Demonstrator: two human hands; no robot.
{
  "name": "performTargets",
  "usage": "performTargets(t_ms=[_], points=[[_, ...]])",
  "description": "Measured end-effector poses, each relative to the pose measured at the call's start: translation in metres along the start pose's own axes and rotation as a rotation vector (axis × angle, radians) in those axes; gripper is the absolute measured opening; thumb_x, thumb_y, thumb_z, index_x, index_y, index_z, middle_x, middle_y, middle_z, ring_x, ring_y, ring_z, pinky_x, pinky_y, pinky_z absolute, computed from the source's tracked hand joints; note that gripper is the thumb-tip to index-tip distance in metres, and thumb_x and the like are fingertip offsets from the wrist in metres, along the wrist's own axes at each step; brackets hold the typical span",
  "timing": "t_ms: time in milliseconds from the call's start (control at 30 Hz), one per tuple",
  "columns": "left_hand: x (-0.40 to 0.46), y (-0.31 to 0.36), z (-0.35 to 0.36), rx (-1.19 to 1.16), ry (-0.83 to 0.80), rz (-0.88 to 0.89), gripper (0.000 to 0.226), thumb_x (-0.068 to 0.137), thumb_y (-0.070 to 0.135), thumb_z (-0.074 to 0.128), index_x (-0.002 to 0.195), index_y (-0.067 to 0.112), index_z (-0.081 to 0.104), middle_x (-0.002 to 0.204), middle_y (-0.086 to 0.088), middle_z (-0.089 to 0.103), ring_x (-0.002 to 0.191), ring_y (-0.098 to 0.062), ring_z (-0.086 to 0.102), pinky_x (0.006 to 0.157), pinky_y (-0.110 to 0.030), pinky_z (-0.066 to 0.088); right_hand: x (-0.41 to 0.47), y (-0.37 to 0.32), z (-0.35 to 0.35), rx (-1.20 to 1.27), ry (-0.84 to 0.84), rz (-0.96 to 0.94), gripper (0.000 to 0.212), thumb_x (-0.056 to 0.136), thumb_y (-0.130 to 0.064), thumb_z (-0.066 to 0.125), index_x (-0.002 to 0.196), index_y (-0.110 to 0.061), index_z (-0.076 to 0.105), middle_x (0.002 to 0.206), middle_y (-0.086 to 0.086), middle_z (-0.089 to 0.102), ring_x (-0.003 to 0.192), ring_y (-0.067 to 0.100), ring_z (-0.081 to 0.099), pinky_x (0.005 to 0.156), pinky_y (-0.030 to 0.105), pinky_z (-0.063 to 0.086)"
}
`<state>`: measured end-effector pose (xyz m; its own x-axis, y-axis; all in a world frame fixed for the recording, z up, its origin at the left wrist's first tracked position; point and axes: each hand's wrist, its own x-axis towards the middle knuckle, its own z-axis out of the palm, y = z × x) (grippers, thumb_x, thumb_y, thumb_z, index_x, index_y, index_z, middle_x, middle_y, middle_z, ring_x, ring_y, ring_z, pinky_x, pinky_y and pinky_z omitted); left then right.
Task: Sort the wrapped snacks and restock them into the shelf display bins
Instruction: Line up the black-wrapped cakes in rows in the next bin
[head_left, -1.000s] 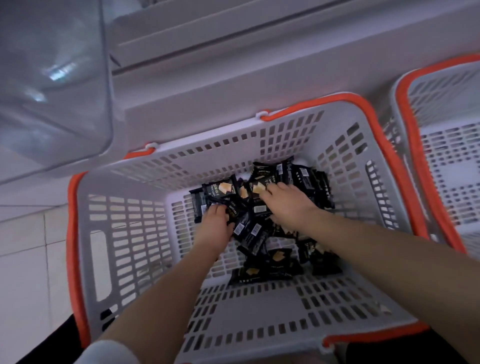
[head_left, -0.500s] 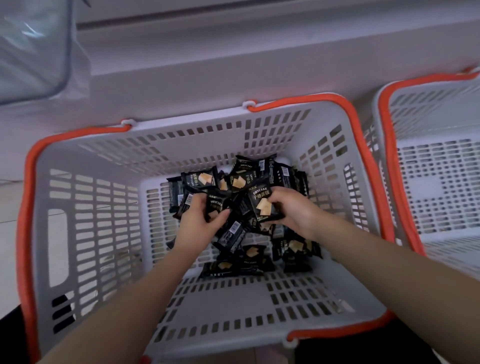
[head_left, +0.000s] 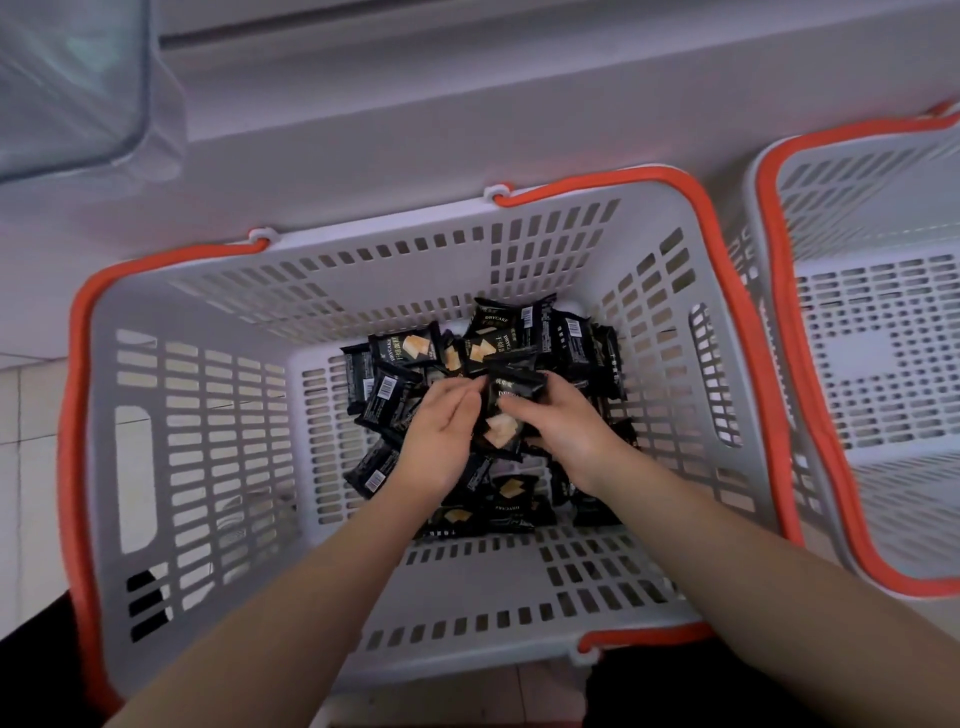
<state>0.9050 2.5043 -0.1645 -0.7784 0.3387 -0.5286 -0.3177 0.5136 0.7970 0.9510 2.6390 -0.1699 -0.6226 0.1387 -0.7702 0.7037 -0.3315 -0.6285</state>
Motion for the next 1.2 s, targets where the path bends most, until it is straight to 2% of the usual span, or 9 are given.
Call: performTargets(t_ms=[133, 233, 500, 767, 867, 933, 1033, 1100, 1200], points=[[0.003, -0.029, -0.005, 0.308, 0.059, -0.002, 0.030, 0.097, 0.017, 0.044, 0.123, 0.012, 0.057, 0.122, -0.001, 0.050, 0.107, -0.010, 0.050, 0.090, -0.016, 0.034, 0.005, 0.008, -0.009, 0.026, 0.088, 0.047, 0.023, 0.086, -0.017, 0.064, 0.108, -0.023, 0.057, 0.114, 0.000, 0.063, 0.104, 0.015, 0.058, 0.091, 0.034, 0.045], [0.004, -0.053, -0.005, 0.561, -0.009, -0.096, 0.034, 0.095, 0.019, 0.049, 0.127, 0.007, 0.050, 0.128, -0.010, 0.045, 0.113, -0.023, 0.051, 0.092, -0.027, 0.040, 0.007, 0.014, -0.015, 0.122, 0.112, 0.109, 0.026, 0.088, -0.015, 0.062, 0.111, -0.024, 0.057, 0.108, -0.005, 0.062, 0.094, 0.008, 0.056, 0.083, 0.031, 0.038], [0.001, -0.060, 0.019, 0.953, -0.068, -0.106, 0.047, 0.092, 0.039, 0.051, 0.129, 0.011, 0.044, 0.130, -0.008, 0.035, 0.099, -0.029, 0.058, 0.080, -0.039, 0.051, 0.011, 0.021, -0.016, 0.178, 0.143, 0.147, 0.012, 0.087, -0.018, 0.061, 0.093, -0.029, 0.059, 0.098, -0.006, 0.063, 0.092, 0.012, 0.057, 0.086, 0.035, 0.043], [0.008, -0.036, 0.000, 0.471, -0.039, -0.262, 0.034, 0.089, 0.023, 0.061, 0.117, 0.005, 0.054, 0.116, -0.013, 0.059, 0.088, -0.022, 0.057, 0.077, -0.031, 0.046, -0.002, 0.005, -0.018, 0.196, 0.112, 0.108, 0.018, 0.086, -0.020, 0.062, 0.104, -0.024, 0.064, 0.106, 0.001, 0.067, 0.105, 0.023, 0.060, 0.098, 0.045, 0.044], [0.000, -0.011, -0.016, 0.266, -0.022, -0.259, 0.035, 0.095, 0.023, 0.052, 0.126, 0.006, 0.051, 0.117, -0.006, 0.059, 0.100, -0.022, 0.057, 0.085, -0.028, 0.042, -0.019, -0.010, -0.023, 0.227, 0.147, 0.052, 0.012, 0.085, -0.020, 0.062, 0.094, -0.027, 0.065, 0.101, 0.000, 0.068, 0.107, 0.026, 0.060, 0.099, 0.046, 0.044], [-0.010, 0.012, -0.027, -0.008, -0.011, -0.278, 0.029, 0.098, 0.021, 0.044, 0.122, 0.011, 0.057, 0.107, 0.001, 0.065, 0.099, -0.021, 0.060, 0.089, -0.033, 0.045, -0.036, -0.022, -0.026, 0.248, 0.160, -0.001, 0.011, 0.086, -0.018, 0.062, 0.092, -0.028, 0.065, 0.101, 0.000, 0.068, 0.105, 0.025, 0.060, 0.094, 0.043, 0.046], [-0.037, 0.053, -0.039, -0.414, -0.040, -0.299, 0.030, 0.093, 0.040, 0.047, 0.103, 0.019, 0.065, 0.087, 0.003, 0.070, 0.080, -0.014, 0.064, 0.071, -0.029, 0.048, -0.066, -0.047, -0.025, 0.270, 0.140, -0.100, 0.013, 0.088, -0.016, 0.058, 0.098, -0.022, 0.064, 0.094, 0.001, 0.070, 0.090, 0.020, 0.064, 0.080, 0.035, 0.048], [-0.057, 0.075, -0.045, -0.561, -0.146, -0.210, 0.043, 0.078, 0.053, 0.054, 0.098, 0.015, 0.053, 0.071, 0.005, 0.060, 0.056, -0.009, 0.052, 0.053, -0.021, 0.040, -0.087, -0.067, -0.020, 0.287, 0.112, -0.161, 0.016, 0.090, -0.015, 0.056, 0.105, -0.016, 0.062, 0.090, 0.002, 0.069, 0.080, 0.019, 0.063, 0.075, 0.034, 0.049], [-0.085, 0.102, -0.056, -0.818, -0.231, -0.115, 0.035, 0.072, 0.036, 0.059, 0.089, 0.013, 0.038, 0.063, 0.001, 0.047, 0.045, -0.010, 0.039, 0.042, -0.019, 0.033, -0.123, -0.094, -0.008, 0.295, 0.031, -0.236, 0.021, 0.091, -0.011, 0.047, 0.110, -0.009, 0.056, 0.089, 0.005, 0.064, 0.078, 0.018, 0.059, 0.072, 0.032, 0.047]])
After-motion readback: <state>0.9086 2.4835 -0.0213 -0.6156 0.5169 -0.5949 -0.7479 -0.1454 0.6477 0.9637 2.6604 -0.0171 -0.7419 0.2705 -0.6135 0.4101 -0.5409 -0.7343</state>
